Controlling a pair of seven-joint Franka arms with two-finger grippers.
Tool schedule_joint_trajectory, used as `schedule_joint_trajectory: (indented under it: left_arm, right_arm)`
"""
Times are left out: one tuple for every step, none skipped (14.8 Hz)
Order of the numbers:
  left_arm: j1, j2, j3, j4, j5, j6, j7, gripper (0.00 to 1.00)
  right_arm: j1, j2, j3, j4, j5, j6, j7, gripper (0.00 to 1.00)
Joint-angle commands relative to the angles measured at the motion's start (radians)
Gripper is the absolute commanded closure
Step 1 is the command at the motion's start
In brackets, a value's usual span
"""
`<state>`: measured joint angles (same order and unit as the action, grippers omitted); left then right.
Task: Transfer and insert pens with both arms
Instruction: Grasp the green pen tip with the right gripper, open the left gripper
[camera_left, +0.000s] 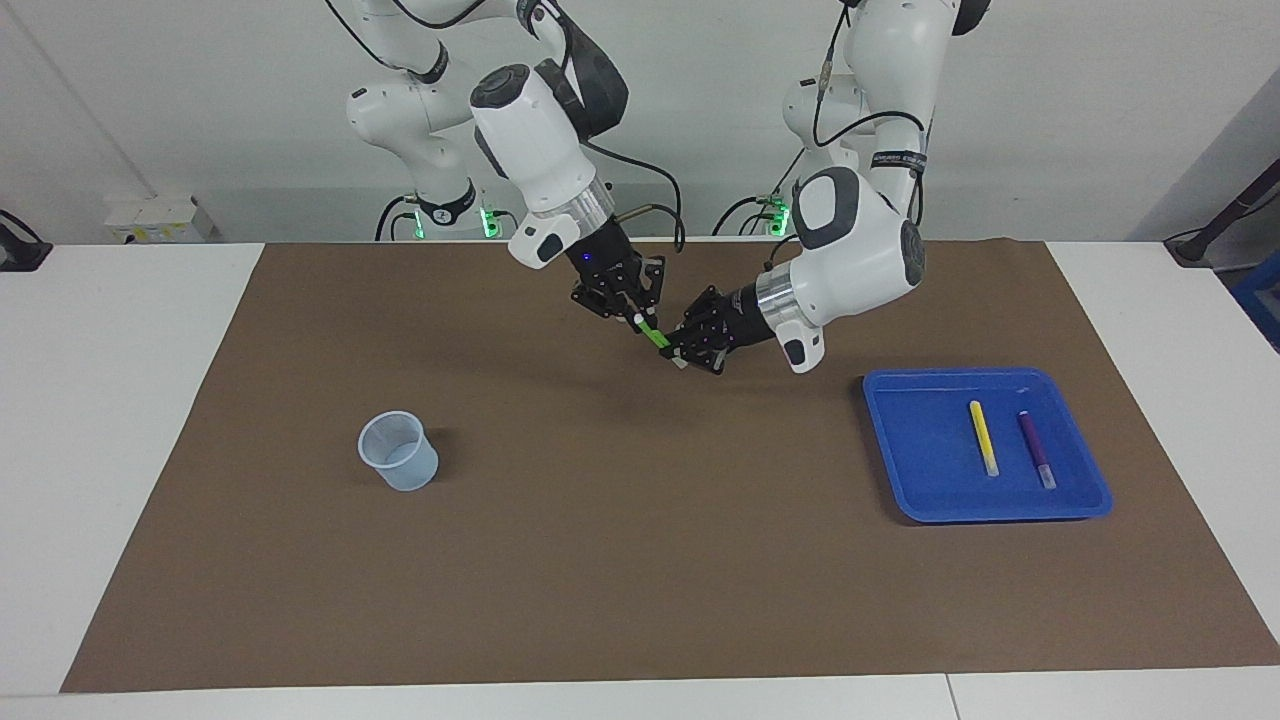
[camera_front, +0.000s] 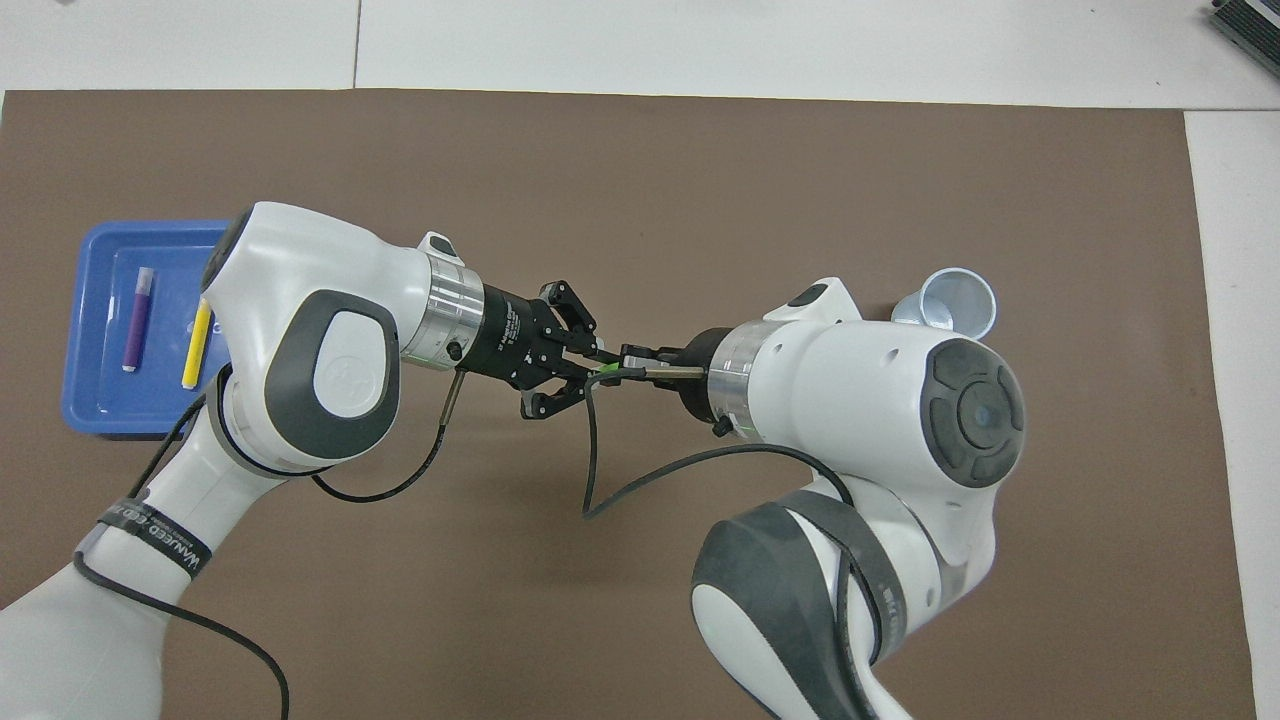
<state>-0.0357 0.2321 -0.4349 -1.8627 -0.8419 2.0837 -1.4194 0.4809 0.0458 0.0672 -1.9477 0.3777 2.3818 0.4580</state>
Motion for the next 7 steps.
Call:
schedule_joint_trajectory:
  left_arm:
    - [-0.015, -0.033, 0.015, -0.029, -0.013, 0.016, -0.015, 1.00]
    - [-0.013, -0.033, 0.013, -0.029, -0.011, 0.016, -0.013, 0.98]
    - [-0.015, -0.031, 0.015, -0.027, -0.011, 0.016, -0.018, 0.30]
    - [-0.015, -0.033, 0.015, -0.027, -0.008, 0.013, -0.012, 0.00]
    - [-0.015, -0.034, 0.015, -0.027, -0.008, 0.013, -0.010, 0.00]
    - [-0.015, -0.040, 0.013, -0.027, -0.008, 0.012, -0.010, 0.00]
    - [-0.015, -0.042, 0.015, -0.027, -0.006, 0.010, -0.010, 0.00]
  right_arm:
    - [-0.011, 0.006, -0.003, 0.000, 0.015, 0.011, -0.073, 1.00]
    - [-0.015, 0.006, -0.003, 0.001, 0.015, 0.004, -0.087, 1.00]
    - [-0.022, 0.006, -0.004, 0.003, 0.015, 0.001, -0.094, 1.00]
    - [-0.025, 0.006, -0.004, 0.003, 0.015, -0.001, -0.097, 1.00]
    - [-0.025, 0.006, -0.004, 0.003, 0.015, -0.001, -0.098, 1.00]
    - [-0.025, 0.005, -0.004, 0.003, 0.013, -0.003, -0.098, 1.00]
    - [-0.025, 0.005, -0.004, 0.003, 0.015, -0.003, -0.098, 1.00]
